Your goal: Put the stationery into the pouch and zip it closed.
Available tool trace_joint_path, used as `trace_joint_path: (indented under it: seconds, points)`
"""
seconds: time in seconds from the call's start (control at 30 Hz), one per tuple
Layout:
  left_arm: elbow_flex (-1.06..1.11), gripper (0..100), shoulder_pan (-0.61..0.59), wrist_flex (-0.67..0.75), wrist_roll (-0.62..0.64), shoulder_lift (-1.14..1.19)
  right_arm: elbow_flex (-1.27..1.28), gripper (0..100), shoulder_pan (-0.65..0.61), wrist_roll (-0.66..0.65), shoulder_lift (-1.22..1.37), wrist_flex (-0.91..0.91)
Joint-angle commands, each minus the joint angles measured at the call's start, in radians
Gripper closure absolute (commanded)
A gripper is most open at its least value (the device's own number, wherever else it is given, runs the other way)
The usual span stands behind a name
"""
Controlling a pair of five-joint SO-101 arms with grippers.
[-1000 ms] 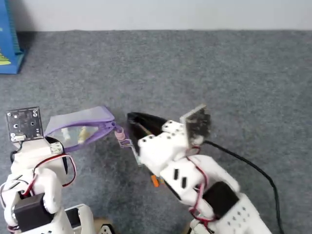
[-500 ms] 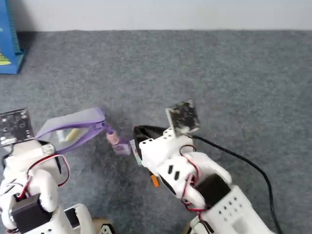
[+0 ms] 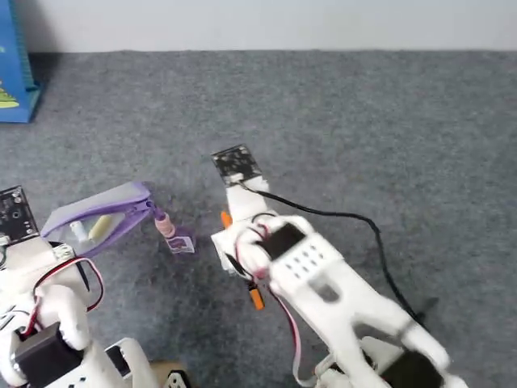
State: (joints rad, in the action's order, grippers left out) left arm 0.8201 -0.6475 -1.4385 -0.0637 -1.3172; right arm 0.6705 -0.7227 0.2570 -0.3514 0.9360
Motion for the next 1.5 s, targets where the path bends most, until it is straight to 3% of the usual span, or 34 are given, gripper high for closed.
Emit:
trace_joint_path:
  seconds: [0.0,0.33,0.73,0.93,1.1,1.17,1.37,1.47]
  points:
    - [-0.021,99,-0.008,0.014,-0.012,-0.008,-0.158,76.8,0.008,-0.015,0.162,0.073]
    - [-0.019,99,-0.003,0.012,-0.012,-0.008,-0.414,75.6,-0.027,-0.018,0.475,0.125]
    - [0.001,99,-0.003,0.015,-0.014,-0.008,-0.446,75.6,-0.05,-0.021,0.61,0.074]
    - [0.001,99,-0.003,0.014,-0.014,-0.008,-0.446,77.2,-0.025,-0.086,0.68,0.016]
    - [0.001,99,-0.003,0.014,-0.014,-0.008,-0.442,99.8,0.005,-0.121,0.673,0.015]
    - [0.001,99,-0.003,0.015,-0.014,-0.008,-0.433,96.0,0.012,-0.126,0.65,0.061]
    - [-0.002,99,0.002,0.018,-0.014,-0.008,-0.344,99.1,0.024,-0.124,0.472,0.154]
    - [-0.005,99,0.077,0.012,-0.014,-0.011,-0.253,99.1,0.033,-0.127,0.317,0.154]
